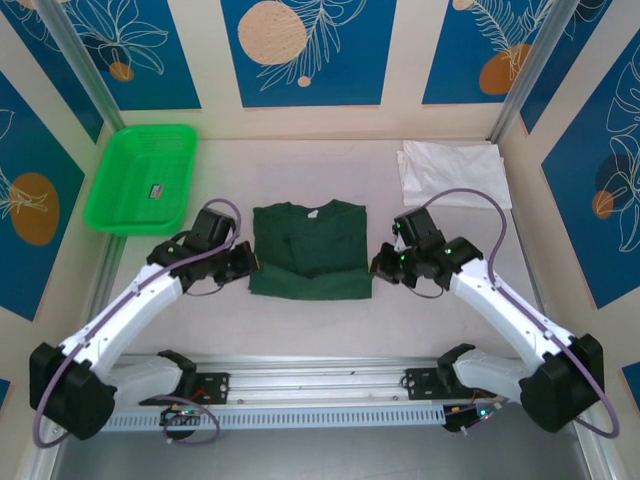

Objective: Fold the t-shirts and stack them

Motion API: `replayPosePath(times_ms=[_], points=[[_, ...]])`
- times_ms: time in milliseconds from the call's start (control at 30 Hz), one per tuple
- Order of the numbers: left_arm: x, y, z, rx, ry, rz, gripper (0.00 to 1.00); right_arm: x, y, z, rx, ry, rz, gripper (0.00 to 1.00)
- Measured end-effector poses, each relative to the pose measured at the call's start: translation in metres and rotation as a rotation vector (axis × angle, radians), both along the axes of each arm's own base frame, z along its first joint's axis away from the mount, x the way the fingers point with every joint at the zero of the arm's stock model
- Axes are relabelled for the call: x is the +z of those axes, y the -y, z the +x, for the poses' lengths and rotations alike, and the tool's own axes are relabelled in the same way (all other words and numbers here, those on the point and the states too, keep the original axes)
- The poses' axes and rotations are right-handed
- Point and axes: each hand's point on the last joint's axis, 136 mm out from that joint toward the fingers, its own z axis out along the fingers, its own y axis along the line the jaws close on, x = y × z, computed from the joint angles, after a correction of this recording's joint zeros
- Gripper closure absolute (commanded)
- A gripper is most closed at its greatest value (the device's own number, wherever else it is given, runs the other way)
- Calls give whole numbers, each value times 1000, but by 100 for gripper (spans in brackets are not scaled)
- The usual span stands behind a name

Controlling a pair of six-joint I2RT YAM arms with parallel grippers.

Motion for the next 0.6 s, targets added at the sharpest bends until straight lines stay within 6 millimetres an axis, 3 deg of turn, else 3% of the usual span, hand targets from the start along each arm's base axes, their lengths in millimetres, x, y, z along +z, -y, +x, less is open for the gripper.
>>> replayPosePath(times_ms=[133, 333, 433, 600], points=[[2, 0, 36, 44, -2, -23, 100, 6, 0, 39, -33, -15, 41, 100], [2, 2, 98, 92, -5, -87, 100, 10, -15, 113, -40, -20, 88, 100], [-8, -1, 129, 123, -25, -111, 100, -1, -17, 146, -58, -42, 98, 100], [-37, -4, 192, 168, -78, -141, 99, -36, -9, 206, -125, -105, 100, 100]])
